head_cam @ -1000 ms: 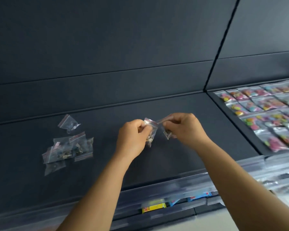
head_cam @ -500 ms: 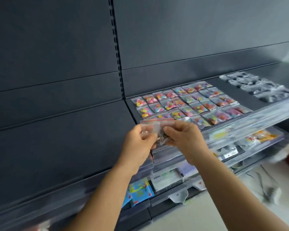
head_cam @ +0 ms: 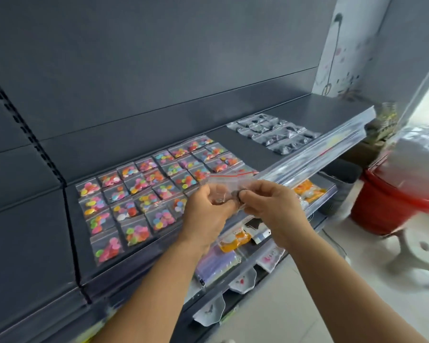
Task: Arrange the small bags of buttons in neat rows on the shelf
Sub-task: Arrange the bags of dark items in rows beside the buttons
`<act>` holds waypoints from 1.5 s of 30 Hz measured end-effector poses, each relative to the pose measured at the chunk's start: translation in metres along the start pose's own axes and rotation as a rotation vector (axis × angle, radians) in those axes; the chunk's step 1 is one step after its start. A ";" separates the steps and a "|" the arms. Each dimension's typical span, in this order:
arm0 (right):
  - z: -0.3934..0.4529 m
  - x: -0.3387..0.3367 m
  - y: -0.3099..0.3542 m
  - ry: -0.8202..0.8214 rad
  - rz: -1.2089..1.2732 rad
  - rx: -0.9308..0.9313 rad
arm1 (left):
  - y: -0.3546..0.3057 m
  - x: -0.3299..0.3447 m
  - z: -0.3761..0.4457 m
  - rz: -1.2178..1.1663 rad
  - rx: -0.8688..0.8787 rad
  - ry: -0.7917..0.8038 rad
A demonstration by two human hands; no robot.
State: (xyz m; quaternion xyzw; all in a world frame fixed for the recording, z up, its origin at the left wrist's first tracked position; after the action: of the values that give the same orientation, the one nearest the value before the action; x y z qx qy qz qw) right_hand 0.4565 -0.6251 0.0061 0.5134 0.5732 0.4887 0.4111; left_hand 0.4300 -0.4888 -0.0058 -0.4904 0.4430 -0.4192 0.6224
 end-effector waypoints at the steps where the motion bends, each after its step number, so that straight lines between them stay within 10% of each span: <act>1: 0.008 -0.012 0.001 -0.014 0.021 0.017 | 0.001 0.013 0.010 0.006 0.000 0.006; 17: 0.220 -0.157 0.048 -0.197 -0.007 0.022 | 0.000 0.187 0.221 -0.060 0.000 0.133; 45: 0.612 -0.249 0.077 0.103 -0.578 -0.053 | 0.048 0.310 0.515 0.587 -0.175 -0.396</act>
State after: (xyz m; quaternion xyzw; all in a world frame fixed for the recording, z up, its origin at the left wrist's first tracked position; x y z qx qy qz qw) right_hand 1.0999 -0.7875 -0.0390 0.2925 0.7029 0.3913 0.5170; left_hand 1.0096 -0.6540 -0.0313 -0.4654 0.4698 -0.0800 0.7458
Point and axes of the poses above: each hand's wrist, its own z-axis towards the middle knuckle, its own x-axis out of the palm, y = z × x, the point moved 2 cm from there along z, towards the middle knuckle, and after that the axes turned 8 degrees about x, right-handed, at the moved point
